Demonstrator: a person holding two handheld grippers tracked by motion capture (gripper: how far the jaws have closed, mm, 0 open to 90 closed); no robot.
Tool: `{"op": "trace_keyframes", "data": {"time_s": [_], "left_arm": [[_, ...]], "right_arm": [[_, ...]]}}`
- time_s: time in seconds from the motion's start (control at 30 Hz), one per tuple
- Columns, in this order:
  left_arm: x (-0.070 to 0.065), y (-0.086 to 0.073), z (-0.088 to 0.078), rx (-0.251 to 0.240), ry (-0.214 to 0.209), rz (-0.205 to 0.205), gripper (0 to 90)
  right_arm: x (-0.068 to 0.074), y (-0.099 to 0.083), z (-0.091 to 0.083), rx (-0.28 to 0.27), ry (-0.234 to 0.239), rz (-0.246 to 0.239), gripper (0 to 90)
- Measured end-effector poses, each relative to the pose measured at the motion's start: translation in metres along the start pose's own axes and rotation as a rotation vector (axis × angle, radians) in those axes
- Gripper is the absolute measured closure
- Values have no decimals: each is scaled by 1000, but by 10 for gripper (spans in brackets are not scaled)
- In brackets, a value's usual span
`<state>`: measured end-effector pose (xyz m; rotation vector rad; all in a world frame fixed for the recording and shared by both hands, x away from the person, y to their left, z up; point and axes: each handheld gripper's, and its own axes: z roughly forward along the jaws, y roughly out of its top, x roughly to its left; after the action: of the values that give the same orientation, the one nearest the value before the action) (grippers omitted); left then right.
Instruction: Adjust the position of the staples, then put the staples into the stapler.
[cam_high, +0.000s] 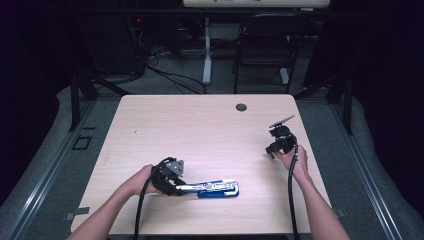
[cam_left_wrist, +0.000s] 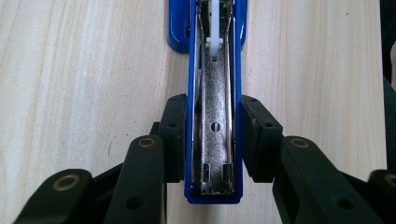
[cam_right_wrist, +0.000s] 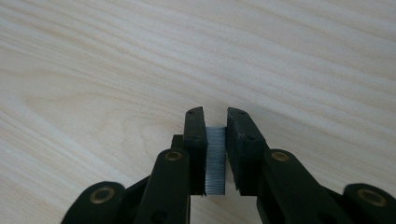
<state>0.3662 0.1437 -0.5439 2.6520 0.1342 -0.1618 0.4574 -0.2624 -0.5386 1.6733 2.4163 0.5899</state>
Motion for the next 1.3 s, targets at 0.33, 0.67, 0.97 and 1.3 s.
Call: {"op": "trace_keyframes", "data": {"time_s": [0.33,0.67,0.97,1.3], "left_arm": [[0,0,0,-1,0,-1,654],[0,0,0,-2,0,-1,654],[0,0,0,-2,-2,0,654],[0,-1,0,-4,-2,-2,654]], "right_arm": [[4,-1,-19,-44,28,-10,790],[21,-2,-28,-59,61,-58,790],[28,-4,-36,-67,74,-97,790],[36,-6,-41,-69,98,-133,790]]}}
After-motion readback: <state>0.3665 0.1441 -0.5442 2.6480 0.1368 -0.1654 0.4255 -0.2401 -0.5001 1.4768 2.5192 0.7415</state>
